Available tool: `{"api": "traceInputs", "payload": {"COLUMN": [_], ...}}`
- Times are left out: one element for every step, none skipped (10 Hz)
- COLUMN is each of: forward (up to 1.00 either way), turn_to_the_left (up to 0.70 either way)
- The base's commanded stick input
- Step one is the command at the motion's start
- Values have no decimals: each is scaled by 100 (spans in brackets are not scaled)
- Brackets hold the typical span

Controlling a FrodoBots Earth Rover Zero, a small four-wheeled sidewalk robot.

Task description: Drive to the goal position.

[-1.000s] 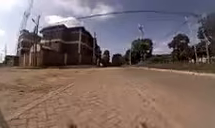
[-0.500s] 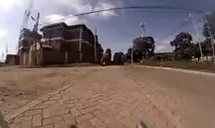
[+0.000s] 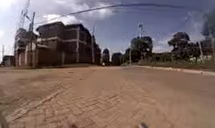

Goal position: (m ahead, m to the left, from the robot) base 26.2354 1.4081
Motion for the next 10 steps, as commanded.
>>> {"api": "traceInputs", "payload": {"forward": [100, 100, 100, 100, 100, 100, 100, 100, 100, 100], "turn_to_the_left": [0, 0, 0, 0, 0, 0, 0, 0, 0, 0]}}
